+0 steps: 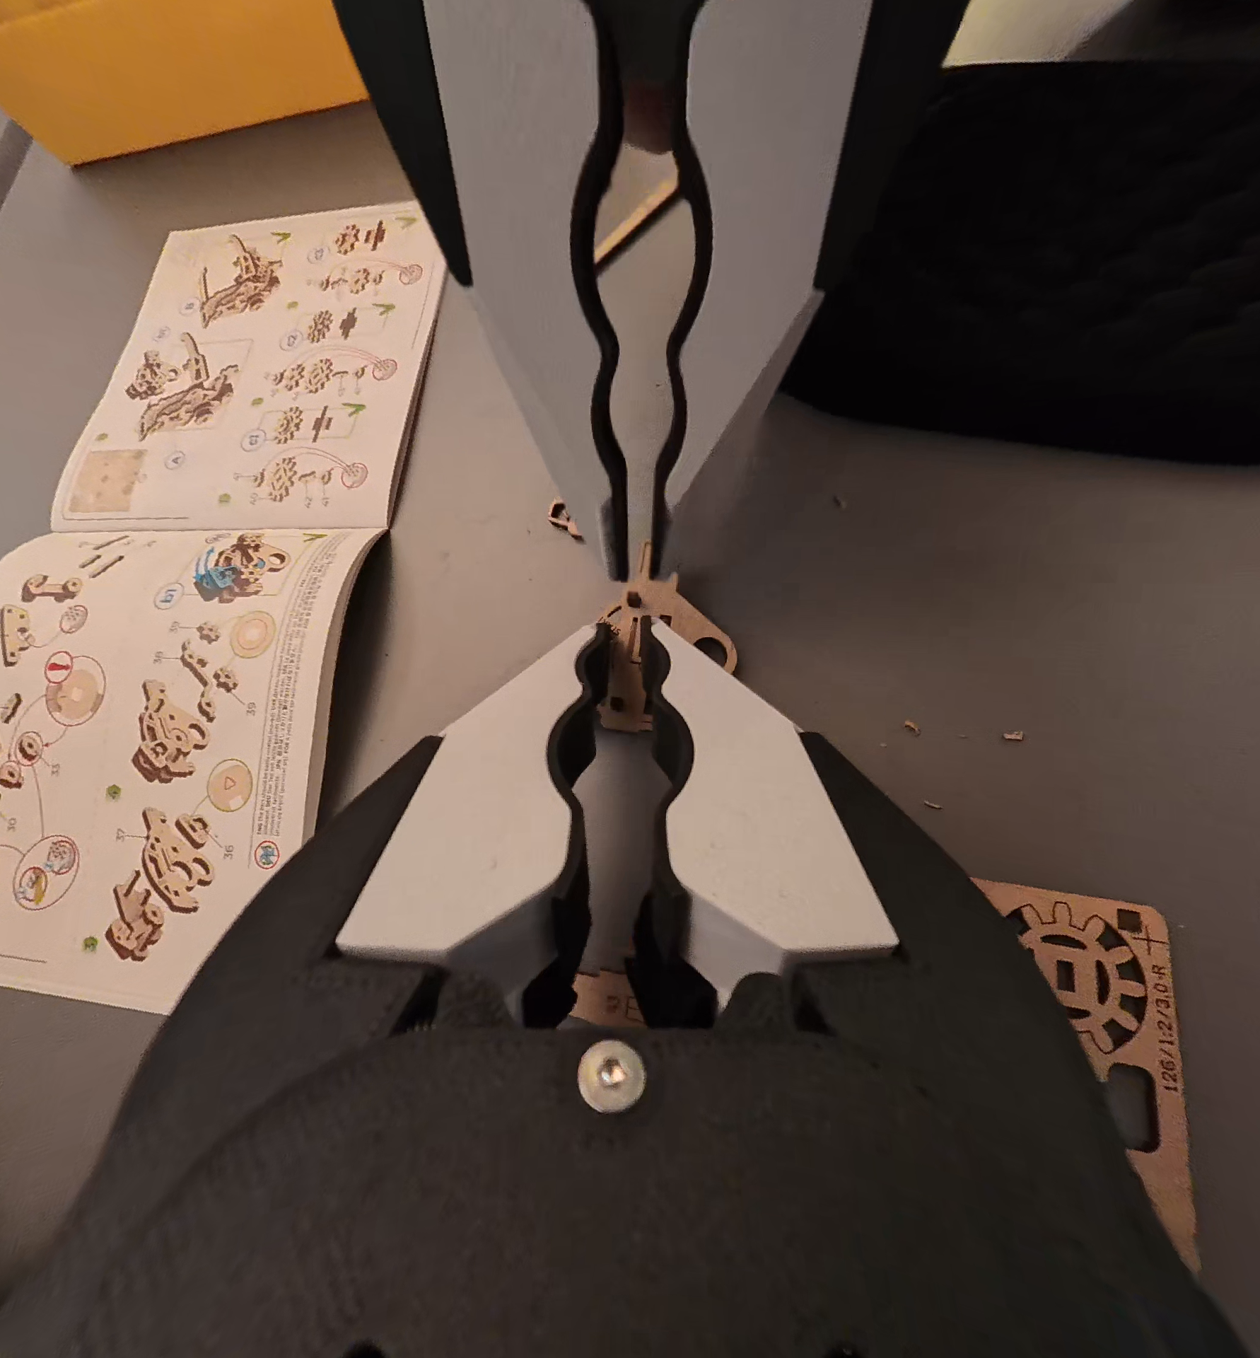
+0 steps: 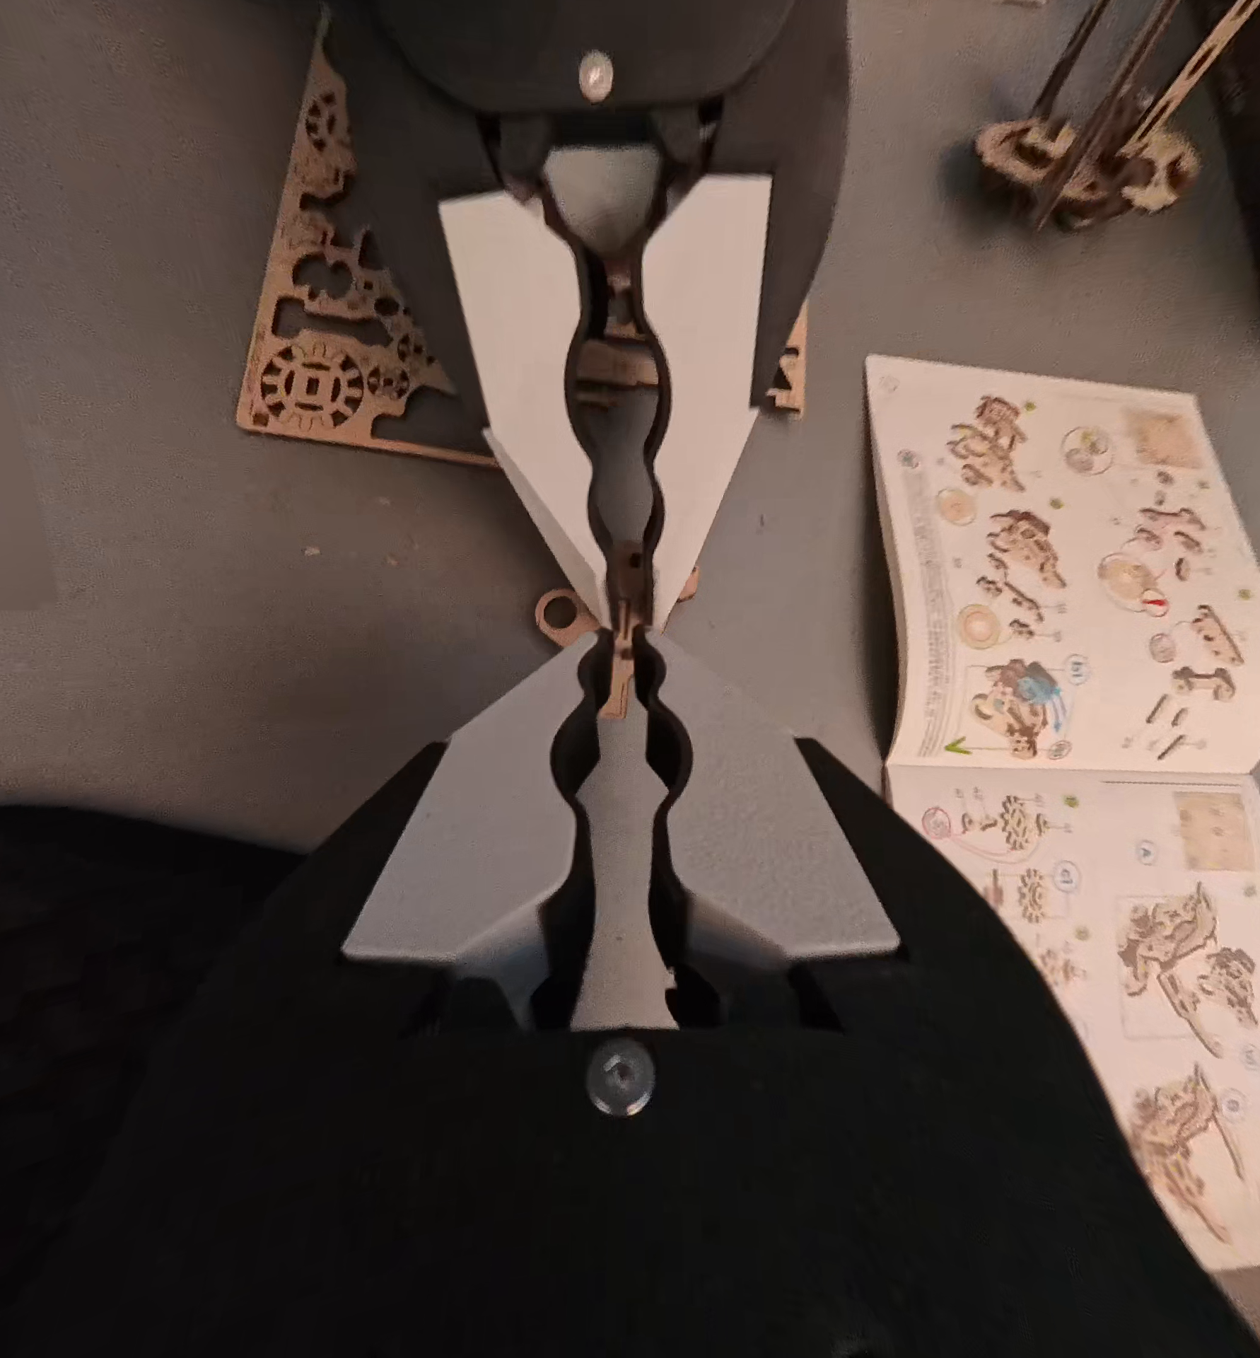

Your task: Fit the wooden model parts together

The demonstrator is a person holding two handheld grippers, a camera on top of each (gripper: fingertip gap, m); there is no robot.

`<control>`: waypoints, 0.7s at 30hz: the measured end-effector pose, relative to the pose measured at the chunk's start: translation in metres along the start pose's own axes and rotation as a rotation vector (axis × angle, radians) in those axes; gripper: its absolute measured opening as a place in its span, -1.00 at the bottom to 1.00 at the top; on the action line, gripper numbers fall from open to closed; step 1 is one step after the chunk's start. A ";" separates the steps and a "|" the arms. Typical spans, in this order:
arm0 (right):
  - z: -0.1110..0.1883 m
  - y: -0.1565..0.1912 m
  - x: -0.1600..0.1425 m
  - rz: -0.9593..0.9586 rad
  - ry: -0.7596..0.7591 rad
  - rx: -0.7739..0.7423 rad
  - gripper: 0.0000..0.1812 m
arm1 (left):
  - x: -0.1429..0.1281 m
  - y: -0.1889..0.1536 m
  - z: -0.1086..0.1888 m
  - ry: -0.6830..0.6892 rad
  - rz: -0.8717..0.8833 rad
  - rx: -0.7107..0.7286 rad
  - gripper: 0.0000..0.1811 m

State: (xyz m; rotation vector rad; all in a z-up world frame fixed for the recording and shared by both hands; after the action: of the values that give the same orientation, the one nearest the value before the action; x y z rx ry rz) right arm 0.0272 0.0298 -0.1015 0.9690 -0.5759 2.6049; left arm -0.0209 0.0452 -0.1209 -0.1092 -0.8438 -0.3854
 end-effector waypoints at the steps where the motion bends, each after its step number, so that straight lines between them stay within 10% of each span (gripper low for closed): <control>1: -0.004 0.000 -0.002 -0.005 0.010 -0.001 -0.98 | 0.000 0.000 0.000 0.002 -0.003 -0.004 -0.93; 21: -0.002 0.006 -0.004 0.045 0.145 0.006 -1.00 | 0.002 -0.004 -0.001 -0.007 -0.016 -0.044 -0.98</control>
State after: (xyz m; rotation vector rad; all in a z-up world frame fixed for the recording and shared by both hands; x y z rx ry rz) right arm 0.0267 0.0252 -0.1066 0.7696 -0.5591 2.6899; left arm -0.0205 0.0409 -0.1208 -0.1446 -0.8440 -0.4187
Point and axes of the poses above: each gripper's, where its closed fingertips meet, z back along the fingers, x out of its top, y = z × x across the jaws, the point moved 4 cm from there along z, back along the fingers, and after that the axes turned 10 degrees about -x, right-handed, at the moved point
